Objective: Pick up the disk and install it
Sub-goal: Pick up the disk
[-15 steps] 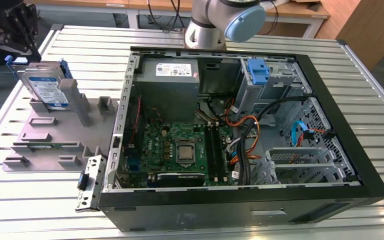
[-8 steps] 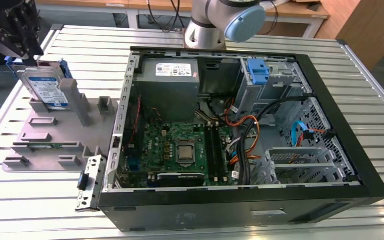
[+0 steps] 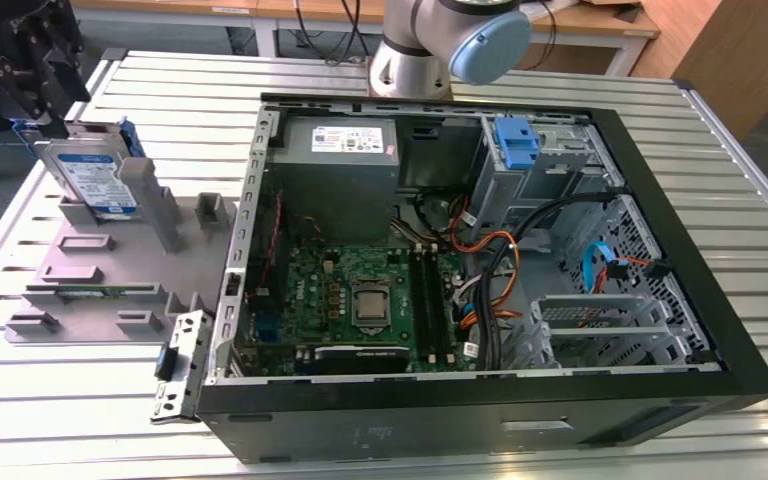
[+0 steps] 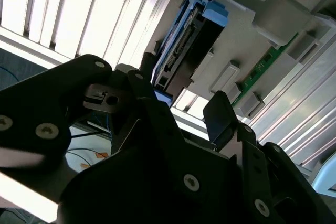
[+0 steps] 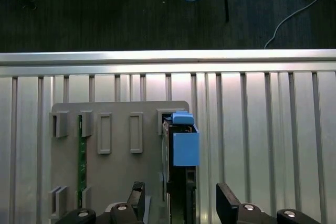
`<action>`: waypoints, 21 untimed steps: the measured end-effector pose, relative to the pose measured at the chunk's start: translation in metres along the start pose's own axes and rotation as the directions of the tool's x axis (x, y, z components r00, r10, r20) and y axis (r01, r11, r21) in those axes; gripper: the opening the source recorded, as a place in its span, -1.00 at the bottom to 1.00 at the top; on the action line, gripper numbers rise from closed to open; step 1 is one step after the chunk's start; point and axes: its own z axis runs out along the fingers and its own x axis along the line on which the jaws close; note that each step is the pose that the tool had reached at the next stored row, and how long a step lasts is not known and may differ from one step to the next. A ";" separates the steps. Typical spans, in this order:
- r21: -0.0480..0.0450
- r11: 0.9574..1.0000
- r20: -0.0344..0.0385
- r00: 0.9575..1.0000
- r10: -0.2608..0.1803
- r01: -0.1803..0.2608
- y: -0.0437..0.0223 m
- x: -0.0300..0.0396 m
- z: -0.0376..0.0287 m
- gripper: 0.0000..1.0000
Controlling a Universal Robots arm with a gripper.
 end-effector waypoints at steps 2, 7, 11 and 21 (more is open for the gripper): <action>0.000 1.000 0.001 1.000 0.000 0.000 -0.0001 0.0001 0.0022 0.29; 0.000 1.000 0.001 1.000 0.000 0.000 -0.0003 0.0005 0.0111 0.29; 0.000 1.000 0.002 1.000 0.000 0.000 0.0001 0.0008 0.0185 0.29; 0.006 1.000 0.002 1.000 -0.001 0.001 0.0043 0.0015 0.0337 0.29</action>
